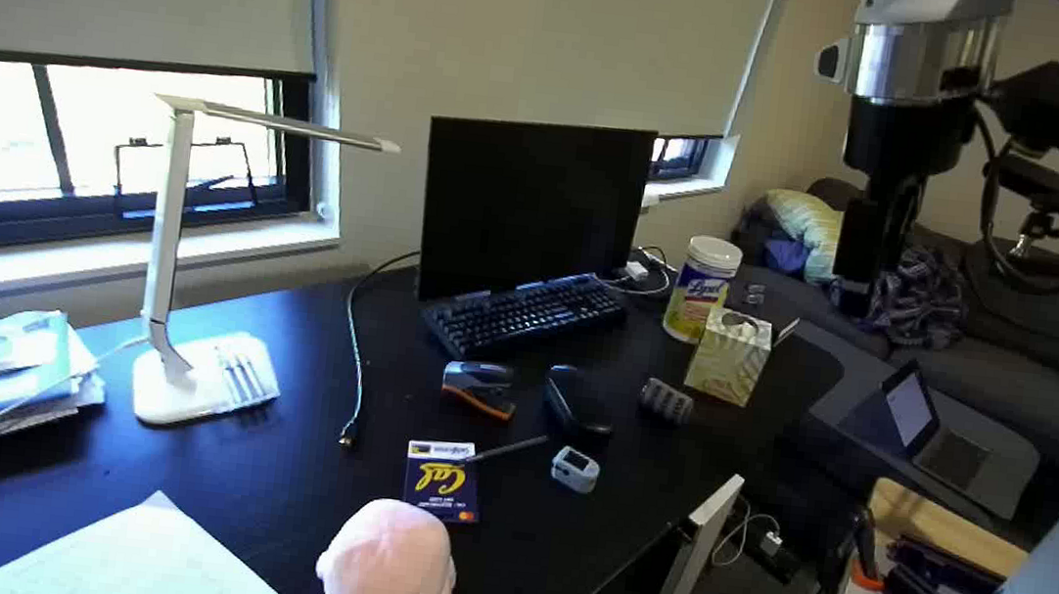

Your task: Pick the stuffed octopus and put it adjacent to the monitor

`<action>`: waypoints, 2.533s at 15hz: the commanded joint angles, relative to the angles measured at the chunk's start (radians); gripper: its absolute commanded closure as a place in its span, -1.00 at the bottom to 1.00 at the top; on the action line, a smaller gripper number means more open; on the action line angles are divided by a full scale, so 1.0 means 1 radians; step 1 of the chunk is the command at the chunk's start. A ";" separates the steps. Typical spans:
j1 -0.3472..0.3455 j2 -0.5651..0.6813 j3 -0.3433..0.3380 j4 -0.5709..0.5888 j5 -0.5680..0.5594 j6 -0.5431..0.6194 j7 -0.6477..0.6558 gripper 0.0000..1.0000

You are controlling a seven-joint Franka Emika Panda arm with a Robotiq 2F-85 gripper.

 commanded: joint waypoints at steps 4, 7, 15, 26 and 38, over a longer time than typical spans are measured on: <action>0.022 0.004 -0.017 0.002 -0.010 -0.002 0.013 -1.00; 0.044 0.055 -0.006 0.010 0.020 0.021 0.004 -1.00; 0.240 0.471 0.080 0.118 0.120 0.442 -0.095 -1.00; 0.305 0.763 0.129 0.271 0.087 0.551 -0.117 -1.00; 0.390 1.154 0.065 0.425 -0.129 0.873 0.014 -1.00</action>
